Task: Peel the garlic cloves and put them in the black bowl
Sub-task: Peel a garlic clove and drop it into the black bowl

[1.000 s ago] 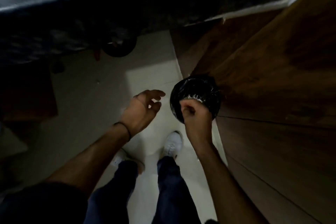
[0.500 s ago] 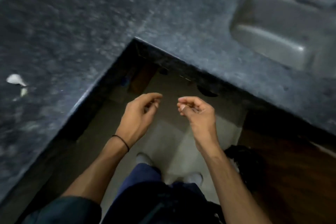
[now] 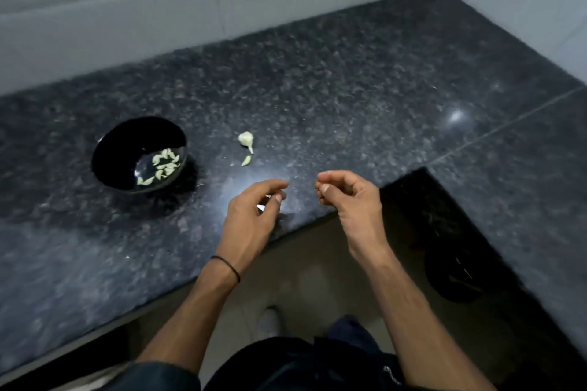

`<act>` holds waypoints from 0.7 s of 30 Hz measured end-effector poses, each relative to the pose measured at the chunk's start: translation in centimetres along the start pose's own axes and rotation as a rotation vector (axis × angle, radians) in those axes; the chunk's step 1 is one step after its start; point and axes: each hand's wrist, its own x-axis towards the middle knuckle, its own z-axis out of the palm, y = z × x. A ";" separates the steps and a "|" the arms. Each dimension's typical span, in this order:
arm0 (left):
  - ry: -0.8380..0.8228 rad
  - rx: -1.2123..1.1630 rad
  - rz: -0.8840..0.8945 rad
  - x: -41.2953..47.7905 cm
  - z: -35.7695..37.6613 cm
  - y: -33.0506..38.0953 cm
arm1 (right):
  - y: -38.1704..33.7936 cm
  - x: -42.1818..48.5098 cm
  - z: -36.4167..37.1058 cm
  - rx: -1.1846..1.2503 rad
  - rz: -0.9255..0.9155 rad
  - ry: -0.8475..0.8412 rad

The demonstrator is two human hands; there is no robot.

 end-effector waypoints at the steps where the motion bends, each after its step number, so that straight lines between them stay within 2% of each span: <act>1: 0.035 0.003 -0.019 0.3 -0.3 -0.5 | 0.1 0.7 0.6 -0.009 0.017 -0.032; 8: 0.219 -0.050 -0.180 2.4 -0.2 -2.3 | 0.8 7.0 3.5 -0.112 0.061 -0.180; 13: 0.405 0.094 -0.237 5.5 1.3 -2.9 | 2.0 11.7 4.9 -0.365 -0.088 -0.315; 16: 0.499 0.234 -0.243 7.5 2.3 -3.3 | 2.2 14.0 6.0 -0.440 -0.163 -0.411; 21: 0.580 0.285 -0.299 8.9 2.8 -3.9 | 4.0 15.7 7.2 -0.468 -0.301 -0.476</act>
